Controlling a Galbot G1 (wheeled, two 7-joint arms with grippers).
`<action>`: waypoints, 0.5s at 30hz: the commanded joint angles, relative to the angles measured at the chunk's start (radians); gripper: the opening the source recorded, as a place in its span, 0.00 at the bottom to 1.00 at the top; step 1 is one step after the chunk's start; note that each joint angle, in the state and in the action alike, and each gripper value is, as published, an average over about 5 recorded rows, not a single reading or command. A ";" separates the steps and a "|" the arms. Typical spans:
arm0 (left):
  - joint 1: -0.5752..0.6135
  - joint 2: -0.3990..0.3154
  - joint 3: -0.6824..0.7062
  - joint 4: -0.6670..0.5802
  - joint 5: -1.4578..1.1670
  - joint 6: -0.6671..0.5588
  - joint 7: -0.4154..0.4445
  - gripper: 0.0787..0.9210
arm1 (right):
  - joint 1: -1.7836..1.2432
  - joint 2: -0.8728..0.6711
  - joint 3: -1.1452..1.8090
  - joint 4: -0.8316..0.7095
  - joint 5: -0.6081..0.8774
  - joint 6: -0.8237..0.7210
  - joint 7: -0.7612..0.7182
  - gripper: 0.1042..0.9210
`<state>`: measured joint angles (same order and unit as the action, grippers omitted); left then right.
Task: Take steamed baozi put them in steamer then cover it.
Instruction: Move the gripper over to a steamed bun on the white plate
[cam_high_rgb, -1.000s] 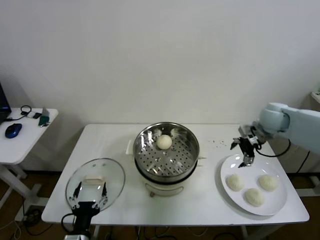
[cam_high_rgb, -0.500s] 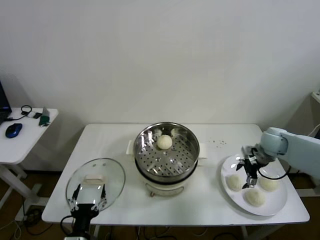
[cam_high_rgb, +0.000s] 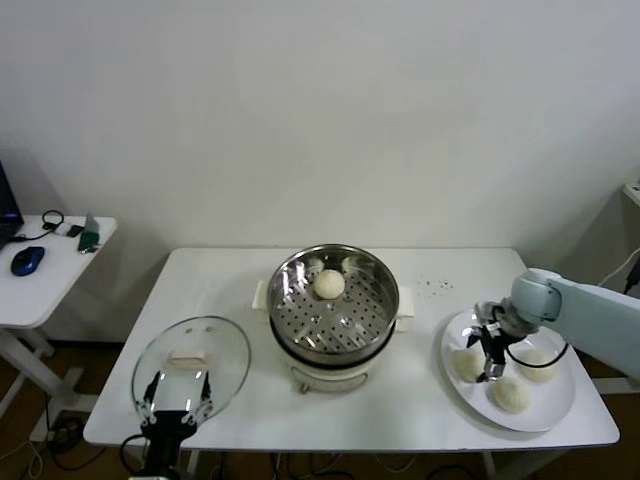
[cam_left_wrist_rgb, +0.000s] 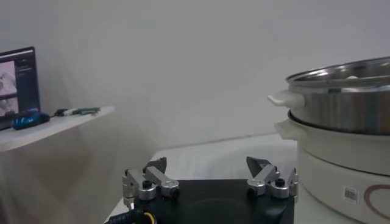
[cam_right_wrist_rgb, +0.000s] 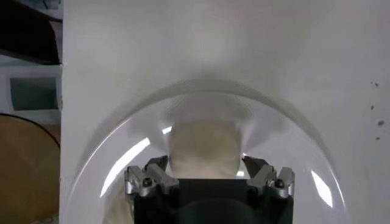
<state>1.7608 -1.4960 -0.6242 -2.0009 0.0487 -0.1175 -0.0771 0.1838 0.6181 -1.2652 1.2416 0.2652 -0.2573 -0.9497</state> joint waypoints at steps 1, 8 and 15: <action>-0.001 0.001 0.000 0.001 0.001 0.001 0.000 0.88 | -0.031 0.011 0.029 -0.021 -0.003 -0.001 -0.009 0.87; -0.002 0.003 0.000 -0.001 0.001 0.002 0.000 0.88 | -0.003 0.001 0.012 -0.015 0.028 -0.002 -0.017 0.75; 0.001 0.000 0.002 -0.001 0.001 0.000 -0.001 0.88 | 0.146 -0.009 -0.081 0.011 0.153 -0.017 0.005 0.71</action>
<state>1.7614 -1.4953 -0.6225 -2.0013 0.0492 -0.1171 -0.0784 0.2211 0.6079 -1.2841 1.2447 0.3201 -0.2687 -0.9520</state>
